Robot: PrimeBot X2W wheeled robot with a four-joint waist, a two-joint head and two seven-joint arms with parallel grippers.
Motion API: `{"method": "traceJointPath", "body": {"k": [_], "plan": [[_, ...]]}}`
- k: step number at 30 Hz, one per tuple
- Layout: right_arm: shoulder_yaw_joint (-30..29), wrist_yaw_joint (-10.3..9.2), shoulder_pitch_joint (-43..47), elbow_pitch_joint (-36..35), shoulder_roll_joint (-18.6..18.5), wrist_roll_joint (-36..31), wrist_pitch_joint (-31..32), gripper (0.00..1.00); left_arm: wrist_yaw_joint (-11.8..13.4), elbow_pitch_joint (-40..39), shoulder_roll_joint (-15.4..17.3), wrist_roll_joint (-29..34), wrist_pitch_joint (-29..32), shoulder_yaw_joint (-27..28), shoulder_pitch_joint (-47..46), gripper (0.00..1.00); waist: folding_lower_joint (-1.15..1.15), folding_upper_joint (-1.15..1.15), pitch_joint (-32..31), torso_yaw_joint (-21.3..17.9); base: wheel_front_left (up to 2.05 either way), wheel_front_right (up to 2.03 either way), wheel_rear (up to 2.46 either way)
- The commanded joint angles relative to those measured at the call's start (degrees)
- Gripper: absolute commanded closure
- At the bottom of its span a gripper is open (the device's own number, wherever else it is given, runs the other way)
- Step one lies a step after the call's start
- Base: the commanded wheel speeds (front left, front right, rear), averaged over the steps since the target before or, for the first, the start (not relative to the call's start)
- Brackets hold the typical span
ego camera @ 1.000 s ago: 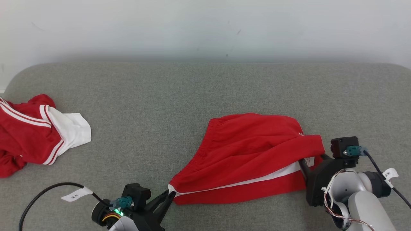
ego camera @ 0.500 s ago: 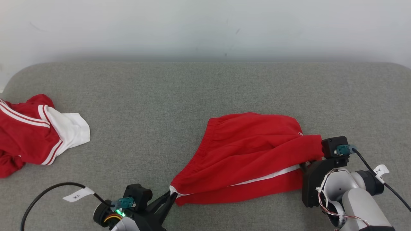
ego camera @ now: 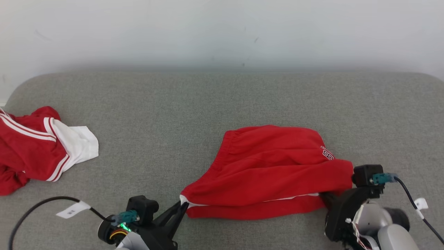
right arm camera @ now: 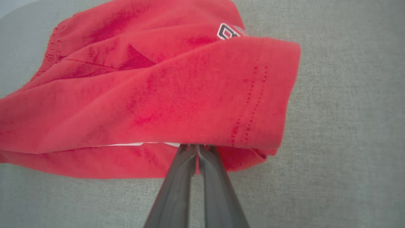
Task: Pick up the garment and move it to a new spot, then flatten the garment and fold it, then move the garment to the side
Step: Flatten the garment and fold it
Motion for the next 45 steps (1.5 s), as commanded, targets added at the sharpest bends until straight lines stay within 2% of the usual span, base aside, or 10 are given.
{"method": "traceJointPath", "body": {"k": [1,8,11,14,20,25,30,36,41,45], "plan": [[0.08,0.06,2.44,-3.48,0.91,5.2,2.77,1.0,0.37,-1.14,0.26,-1.44,-0.75,0.95,0.98,1.0,0.0,0.0,-0.43,-0.24,0.0,0.0,0.0],[-4.31,0.06,7.83,-19.57,0.1,17.26,11.41,1.0,0.68,-8.32,1.22,-7.7,-2.99,6.18,3.84,1.0,0.0,0.0,-1.18,-1.13,0.0,0.0,0.0],[-8.13,0.06,7.81,-25.5,0.19,20.67,12.43,1.0,1.12,-13.21,2.21,-10.22,-3.91,9.01,4.27,1.0,0.0,0.0,-1.39,-1.24,0.0,0.0,0.0],[-11.5,0.06,6.55,-29.76,1.03,22.02,11.72,1.0,2.63,-18.07,3.12,-11.96,-4.38,11.48,4.22,1.0,0.0,0.0,-1.67,-1.2,0.0,0.0,0.0],[-15.03,0.06,4.67,-33.19,1.8,21.44,10.58,1.0,5.16,-24.78,4.07,-14.08,-3.87,14.3,4.42,1.0,0.0,0.0,-1.99,-1.14,0.0,0.0,0.0],[-12.82,0.06,2.41,-32.71,2.56,21.41,10.89,1.0,6.87,-28.58,3.96,-15.08,-1.21,13.99,3.24,1.0,0.0,0.0,-0.45,-1.55,0.0,0.0,0.0],[-8.48,0.09,-6.0,-26.87,2.17,20.03,9.35,1.0,7.43,-28.16,3.42,-16.73,2.85,15.08,-2.75,1.0,0.0,0.0,4.75,-3.27,0.0,0.0,0.0],[-2.86,0.09,-25.14,-11.19,2.28,19.36,2.44,1.0,8.67,-20.51,2.21,-19.37,7.06,19.77,-16.48,1.0,0.0,0.0,12.22,-5.97,0.0,0.0,0.0],[0.96,0.1,-43.17,1.35,1.61,14.86,-10.43,1.0,9.74,-12.19,1.3,-19.91,4.99,26.0,-30.16,1.0,0.0,0.0,16.37,-7.84,0.0,0.0,0.0],[3.55,0.06,-53.93,7.32,0.04,12.27,-23.73,1.0,7.17,-9.73,0.55,-18.77,-0.63,29.37,-38.44,1.0,0.0,0.0,16.85,-8.38,0.0,0.0,0.0]]}}
